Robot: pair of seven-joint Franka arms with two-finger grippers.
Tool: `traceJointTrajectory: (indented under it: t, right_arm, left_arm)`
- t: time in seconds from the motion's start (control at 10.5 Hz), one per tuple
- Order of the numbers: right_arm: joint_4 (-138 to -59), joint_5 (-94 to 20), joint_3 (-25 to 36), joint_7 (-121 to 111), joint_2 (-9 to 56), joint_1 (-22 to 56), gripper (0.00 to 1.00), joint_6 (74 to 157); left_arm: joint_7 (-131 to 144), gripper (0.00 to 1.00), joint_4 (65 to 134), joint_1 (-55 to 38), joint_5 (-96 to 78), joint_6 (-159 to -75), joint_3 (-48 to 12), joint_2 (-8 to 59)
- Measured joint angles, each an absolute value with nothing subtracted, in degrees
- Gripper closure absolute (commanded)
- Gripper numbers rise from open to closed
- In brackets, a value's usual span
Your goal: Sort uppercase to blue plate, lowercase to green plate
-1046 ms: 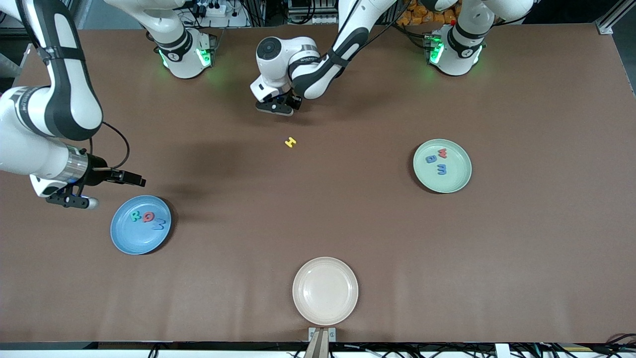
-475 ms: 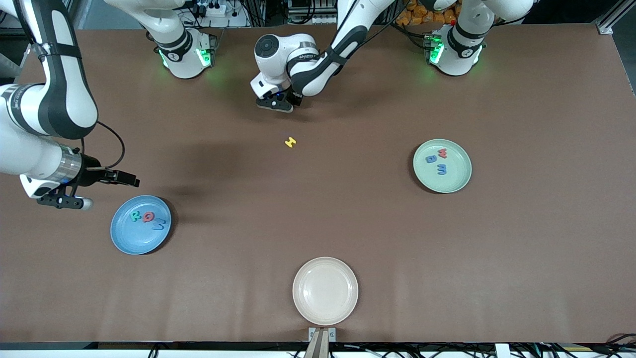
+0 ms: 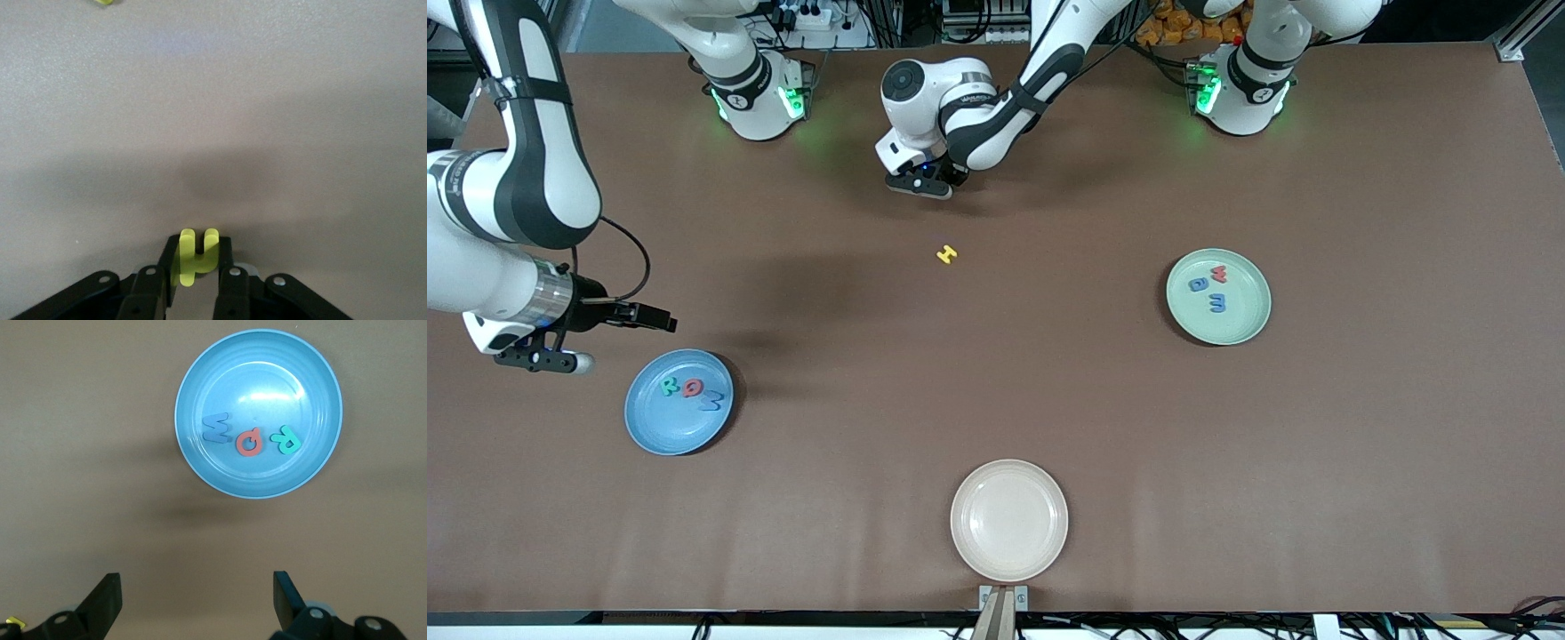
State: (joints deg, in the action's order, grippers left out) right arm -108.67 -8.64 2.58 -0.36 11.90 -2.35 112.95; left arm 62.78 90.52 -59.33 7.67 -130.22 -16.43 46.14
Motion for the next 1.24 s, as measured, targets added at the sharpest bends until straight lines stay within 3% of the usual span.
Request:
traceJointTrajectory:
  t: [0.57,1.24]
  right_arm:
    - [-108.7,-8.6,2.1,-0.4,11.9,-0.8,0.0,112.9]
    - [-109.5,-8.6,1.7,0.0,15.6,14.3,0.0,121.5]
  left_arm:
    - [62.0,0.87,90.5,-55.1,7.5,-126.3,-17.0,45.2]
    - [51.0,0.97,90.4,-42.8,7.5,-119.5,-19.2,40.9]
